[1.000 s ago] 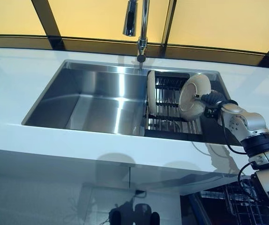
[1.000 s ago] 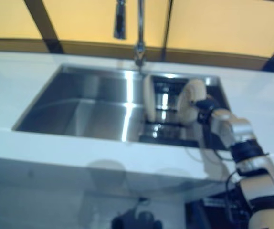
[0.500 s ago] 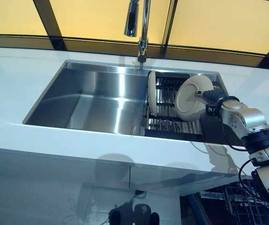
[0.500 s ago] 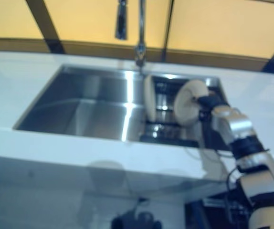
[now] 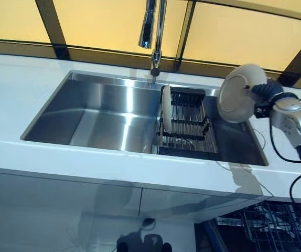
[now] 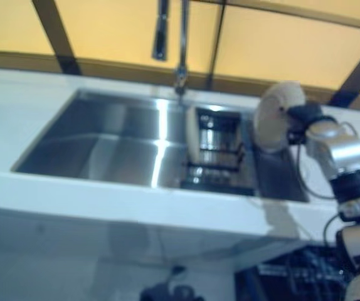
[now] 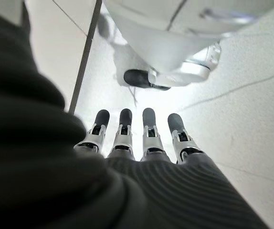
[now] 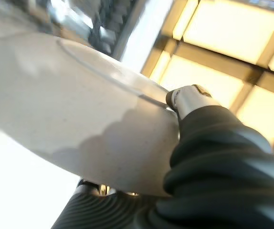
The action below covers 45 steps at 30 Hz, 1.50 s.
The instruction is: Take plates into dishwasher
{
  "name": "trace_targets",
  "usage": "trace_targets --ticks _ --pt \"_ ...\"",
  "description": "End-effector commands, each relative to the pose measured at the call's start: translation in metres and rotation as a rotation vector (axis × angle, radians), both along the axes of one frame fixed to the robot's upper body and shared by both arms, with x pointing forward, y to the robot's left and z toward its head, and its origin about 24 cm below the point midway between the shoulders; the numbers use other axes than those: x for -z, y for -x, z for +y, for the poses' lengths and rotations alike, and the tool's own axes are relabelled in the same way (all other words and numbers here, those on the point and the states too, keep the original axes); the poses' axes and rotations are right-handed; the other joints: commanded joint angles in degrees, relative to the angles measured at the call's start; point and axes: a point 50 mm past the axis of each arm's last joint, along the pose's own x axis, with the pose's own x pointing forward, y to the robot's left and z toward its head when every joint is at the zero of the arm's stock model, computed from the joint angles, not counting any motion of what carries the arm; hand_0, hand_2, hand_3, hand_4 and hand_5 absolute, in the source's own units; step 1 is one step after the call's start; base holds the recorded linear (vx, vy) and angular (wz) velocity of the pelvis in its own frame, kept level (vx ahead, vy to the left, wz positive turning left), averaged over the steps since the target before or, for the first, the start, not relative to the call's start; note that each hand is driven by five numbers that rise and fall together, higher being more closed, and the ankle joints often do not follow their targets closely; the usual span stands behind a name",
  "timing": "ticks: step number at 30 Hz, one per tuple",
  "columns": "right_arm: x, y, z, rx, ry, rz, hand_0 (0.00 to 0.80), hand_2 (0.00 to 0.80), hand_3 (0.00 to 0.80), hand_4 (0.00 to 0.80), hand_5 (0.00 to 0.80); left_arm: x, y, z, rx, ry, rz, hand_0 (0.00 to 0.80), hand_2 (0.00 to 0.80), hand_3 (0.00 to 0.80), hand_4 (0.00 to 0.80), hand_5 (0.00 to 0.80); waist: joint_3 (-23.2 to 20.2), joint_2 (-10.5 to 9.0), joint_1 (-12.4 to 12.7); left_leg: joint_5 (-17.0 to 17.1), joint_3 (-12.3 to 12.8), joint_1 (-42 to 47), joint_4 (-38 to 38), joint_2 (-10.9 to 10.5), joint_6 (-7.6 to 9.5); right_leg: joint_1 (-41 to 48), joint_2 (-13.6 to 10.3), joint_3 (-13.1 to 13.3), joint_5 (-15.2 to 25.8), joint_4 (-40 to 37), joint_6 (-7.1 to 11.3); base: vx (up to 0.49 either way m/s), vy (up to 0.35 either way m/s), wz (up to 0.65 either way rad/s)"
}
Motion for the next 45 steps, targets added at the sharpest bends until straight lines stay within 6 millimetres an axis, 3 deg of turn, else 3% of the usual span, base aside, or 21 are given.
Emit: trace_targets --ticks 1,7,15,26,35,45 --pt "-0.063 0.012 -0.012 0.021 0.123 -0.194 0.800 0.800 0.800 0.800 0.800 -0.001 0.010 0.012 0.051 -0.039 0.072 0.000 0.000 0.000 0.000 0.000 -5.7 -0.42 -1.1 -5.8 3.0 1.6 0.0 -1.2 2.04 1.4 1.3 1.6 -2.6 -0.1 2.99 0.006 0.000 -0.14" --pt "-0.071 0.030 -0.036 0.028 0.213 -0.170 0.800 0.800 0.800 0.800 0.800 -0.002 0.010 0.017 0.021 -0.041 0.076 0.000 0.000 0.000 0.000 0.000 -7.3 -0.57 -3.6 -6.0 4.5 1.9 0.0 -0.9 2.11 1.1 2.1 4.0 -2.1 -0.1 3.20 0.001 -0.012 -0.24" --pt "-0.062 0.050 -0.061 0.049 0.262 -0.119 0.800 0.800 0.800 0.800 0.800 -0.002 0.014 0.018 0.008 -0.045 0.085 0.000 0.000 0.000 0.000 0.000 -8.5 -0.34 -5.6 -6.5 5.8 2.3 0.0 -0.6 2.33 1.0 2.7 5.5 -2.2 -0.1 3.04 -0.007 -0.029 -0.16" --pt "-0.036 0.087 -0.104 0.114 0.288 0.003 0.800 0.800 0.800 0.800 0.800 -0.003 0.024 0.024 0.010 -0.057 0.110 0.000 0.000 0.000 0.000 0.000 -8.9 0.07 -8.7 -6.9 8.3 2.7 0.0 0.0 2.43 0.6 3.3 7.1 -2.1 -0.1 3.12 -0.015 -0.023 -0.09" --pt "-0.017 0.108 -0.122 0.136 0.262 0.056 0.800 0.800 0.800 0.800 0.800 -0.004 0.025 0.027 0.021 -0.066 0.106 0.000 0.000 0.000 0.000 0.000 -8.8 0.04 -10.6 -7.2 10.4 3.0 0.0 0.3 2.75 -0.1 3.8 8.4 -1.6 -0.1 3.34 -0.009 -0.013 -0.12" --pt "0.028 0.139 -0.141 0.143 0.215 0.142 0.800 0.800 0.800 0.800 0.800 -0.006 0.025 0.033 0.012 -0.066 0.106 0.000 0.000 0.000 0.000 0.000 -8.4 -0.06 -12.4 -7.5 12.1 3.1 0.0 0.6 3.14 -0.7 4.2 9.2 -0.9 -0.1 3.66 -0.008 -0.020 -0.07"
